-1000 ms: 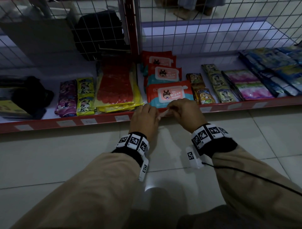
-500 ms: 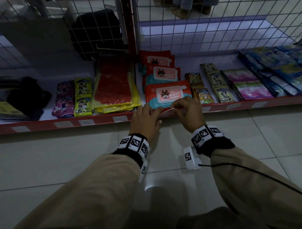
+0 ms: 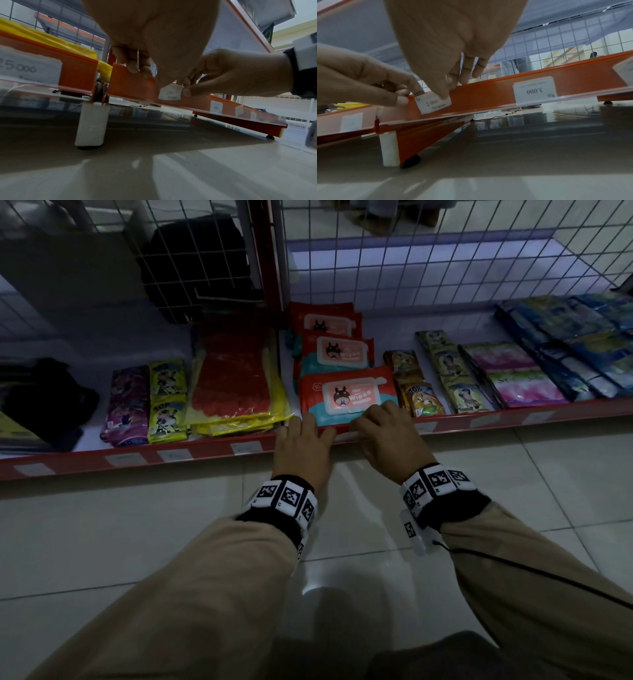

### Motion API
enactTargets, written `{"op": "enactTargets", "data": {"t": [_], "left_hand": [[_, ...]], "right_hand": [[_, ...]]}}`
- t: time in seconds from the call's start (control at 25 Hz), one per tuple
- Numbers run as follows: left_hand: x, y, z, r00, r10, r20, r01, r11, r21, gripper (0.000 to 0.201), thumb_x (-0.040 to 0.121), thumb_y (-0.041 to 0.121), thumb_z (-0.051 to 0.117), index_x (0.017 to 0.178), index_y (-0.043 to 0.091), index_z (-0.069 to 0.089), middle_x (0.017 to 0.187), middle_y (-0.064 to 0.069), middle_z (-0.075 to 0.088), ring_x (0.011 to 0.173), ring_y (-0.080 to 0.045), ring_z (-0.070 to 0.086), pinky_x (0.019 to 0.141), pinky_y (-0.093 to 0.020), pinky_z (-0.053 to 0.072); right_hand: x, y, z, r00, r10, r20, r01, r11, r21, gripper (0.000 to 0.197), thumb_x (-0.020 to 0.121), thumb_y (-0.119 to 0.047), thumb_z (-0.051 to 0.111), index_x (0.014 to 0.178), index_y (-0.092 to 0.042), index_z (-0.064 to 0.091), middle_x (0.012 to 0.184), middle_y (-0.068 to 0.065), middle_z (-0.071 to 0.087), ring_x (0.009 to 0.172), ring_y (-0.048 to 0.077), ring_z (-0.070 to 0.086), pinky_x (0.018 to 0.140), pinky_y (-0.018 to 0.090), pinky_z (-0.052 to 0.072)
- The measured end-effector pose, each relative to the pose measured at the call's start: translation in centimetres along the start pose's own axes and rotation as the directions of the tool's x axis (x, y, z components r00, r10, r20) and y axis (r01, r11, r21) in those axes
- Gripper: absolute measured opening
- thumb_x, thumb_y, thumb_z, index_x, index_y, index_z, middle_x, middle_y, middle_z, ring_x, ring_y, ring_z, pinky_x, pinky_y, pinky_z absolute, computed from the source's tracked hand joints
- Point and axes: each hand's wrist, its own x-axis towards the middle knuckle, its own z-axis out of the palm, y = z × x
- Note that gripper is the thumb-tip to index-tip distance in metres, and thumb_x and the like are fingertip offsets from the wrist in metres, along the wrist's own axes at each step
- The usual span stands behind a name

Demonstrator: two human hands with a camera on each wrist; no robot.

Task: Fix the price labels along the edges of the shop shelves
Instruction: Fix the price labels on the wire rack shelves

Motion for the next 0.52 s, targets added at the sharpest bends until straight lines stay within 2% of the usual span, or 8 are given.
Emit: {"op": "enactTargets", "data": {"t": [0.24,0.52], "left_hand": [[-0.8,-0.07,0.16,0.999,-0.026,-0.026,0.026,1.0,-0.015,0.04,0.09,0.023,0.045,0.13,0.026,0.041,0.122,-0.009,0.042,0.112,-0.032,0.038,0.094,-0.046,0.028],[-0.79,0.05,0.2,0.999,-0.03,-0.027,0.031,0.999,0.034,0.039,0.09,0.025,0.047,0.129,0.029,0.039,0.121,-0.009,0.041,0.111,-0.031,0.038,0.092,-0.047,0.029]], "right_hand": [[0.04,0.64,0.61,0.996,0.074,0.051,-0.074,0.997,0.001,0.02,0.088,-0.007,0.059,0.107,-0.009,0.064,0.106,0.014,0.059,0.097,0.032,0.053,0.084,0.041,0.04],[-0.37,0.76,1.02,0.996,0.085,0.006,-0.085,0.996,0.014,0.023,0.087,-0.01,0.061,0.11,-0.014,0.061,0.105,0.011,0.058,0.096,0.029,0.055,0.082,0.042,0.041]]}}
